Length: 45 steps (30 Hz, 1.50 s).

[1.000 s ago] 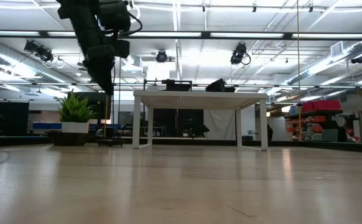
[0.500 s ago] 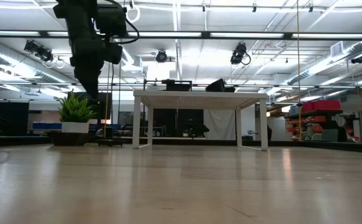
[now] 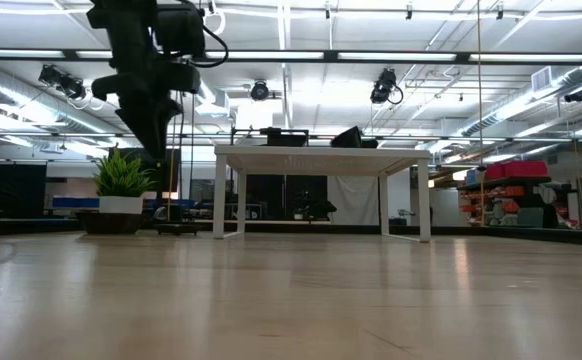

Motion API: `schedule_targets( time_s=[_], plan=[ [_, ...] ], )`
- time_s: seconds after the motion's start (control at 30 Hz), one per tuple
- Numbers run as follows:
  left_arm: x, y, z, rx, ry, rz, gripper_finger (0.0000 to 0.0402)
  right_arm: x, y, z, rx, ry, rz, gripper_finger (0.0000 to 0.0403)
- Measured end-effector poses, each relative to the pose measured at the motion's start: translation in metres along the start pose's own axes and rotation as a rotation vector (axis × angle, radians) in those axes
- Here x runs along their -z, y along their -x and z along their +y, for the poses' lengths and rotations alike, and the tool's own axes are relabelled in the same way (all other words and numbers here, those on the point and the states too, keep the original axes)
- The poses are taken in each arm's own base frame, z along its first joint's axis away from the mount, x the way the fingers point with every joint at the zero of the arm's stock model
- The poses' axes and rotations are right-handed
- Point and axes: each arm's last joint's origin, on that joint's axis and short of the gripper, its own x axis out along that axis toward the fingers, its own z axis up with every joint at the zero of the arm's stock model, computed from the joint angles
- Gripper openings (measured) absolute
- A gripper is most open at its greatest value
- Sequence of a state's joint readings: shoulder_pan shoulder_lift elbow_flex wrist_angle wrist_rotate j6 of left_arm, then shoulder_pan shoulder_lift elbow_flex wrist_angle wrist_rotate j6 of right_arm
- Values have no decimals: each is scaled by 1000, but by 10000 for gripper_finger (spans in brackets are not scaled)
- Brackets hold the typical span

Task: Pick & Place Mini shaped plates
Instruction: Stack the square plate on top of the square plate on the shelf

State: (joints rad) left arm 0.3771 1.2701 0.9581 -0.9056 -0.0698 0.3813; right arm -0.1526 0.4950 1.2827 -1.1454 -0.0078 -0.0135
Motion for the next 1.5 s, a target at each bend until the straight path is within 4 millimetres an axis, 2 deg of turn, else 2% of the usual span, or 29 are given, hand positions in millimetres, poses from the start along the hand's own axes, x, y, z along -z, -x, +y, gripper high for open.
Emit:
schedule_targets(
  time_s=[0.47,0.8,1.07,1.5],
  plan=[
    [3,-1,9,-19,-425,6,100,0,0,0,0,0,0,20],
    [8,-24,27,31,-431,110,100,0,0,0,0,0,0,20],
    [14,-42,40,92,-599,173,100,0,0,0,0,0,0,20],
    [10,-67,48,137,-631,155,100,0,0,0,0,0,1,20]
  ],
)
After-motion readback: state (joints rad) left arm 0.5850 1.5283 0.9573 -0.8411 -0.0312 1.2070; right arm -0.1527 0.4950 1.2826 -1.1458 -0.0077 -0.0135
